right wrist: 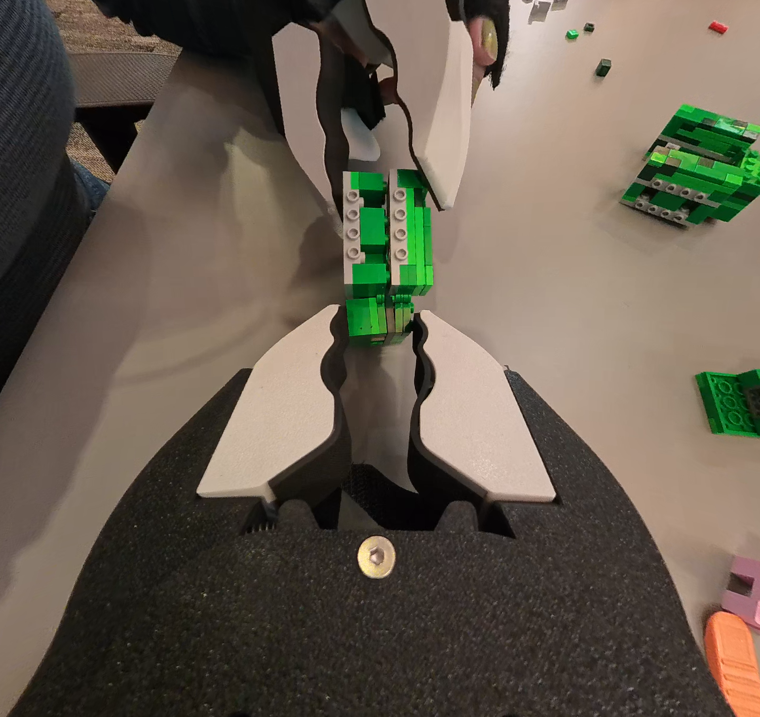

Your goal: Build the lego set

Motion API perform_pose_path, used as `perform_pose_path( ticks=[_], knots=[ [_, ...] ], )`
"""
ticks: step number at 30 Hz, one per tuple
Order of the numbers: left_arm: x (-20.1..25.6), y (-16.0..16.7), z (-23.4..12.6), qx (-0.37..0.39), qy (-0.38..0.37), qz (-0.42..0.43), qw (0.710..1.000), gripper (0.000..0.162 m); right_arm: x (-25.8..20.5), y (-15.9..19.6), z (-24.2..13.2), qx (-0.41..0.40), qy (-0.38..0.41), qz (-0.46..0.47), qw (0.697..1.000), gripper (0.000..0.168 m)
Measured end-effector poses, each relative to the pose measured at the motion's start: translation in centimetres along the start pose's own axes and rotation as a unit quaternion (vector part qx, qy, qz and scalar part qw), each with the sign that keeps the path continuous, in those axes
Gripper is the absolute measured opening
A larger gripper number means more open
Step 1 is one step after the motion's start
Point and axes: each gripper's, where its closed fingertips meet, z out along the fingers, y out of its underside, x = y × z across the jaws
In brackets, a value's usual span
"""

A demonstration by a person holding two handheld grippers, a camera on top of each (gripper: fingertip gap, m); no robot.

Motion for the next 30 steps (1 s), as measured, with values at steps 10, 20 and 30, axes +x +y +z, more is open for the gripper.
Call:
perform_pose_path(
  ticks=[10,20,30],
  knots=[
    [-0.12,0.13,-0.02,0.000,-0.003,-0.008,1.000,0.041,0.00,0.01,0.00,0.000,0.000,0.000,1.000,0.030],
    [-0.13,0.17,-0.03,0.003,-0.002,-0.026,1.000,0.041,-0.01,0.00,0.00,0.000,0.000,-0.001,1.000,0.030],
    [0.35,0.09,0.74,-0.001,0.041,-0.125,0.991,0.066,-0.04,0.00,0.00,-0.001,0.001,-0.003,1.000,0.030]
  ],
)
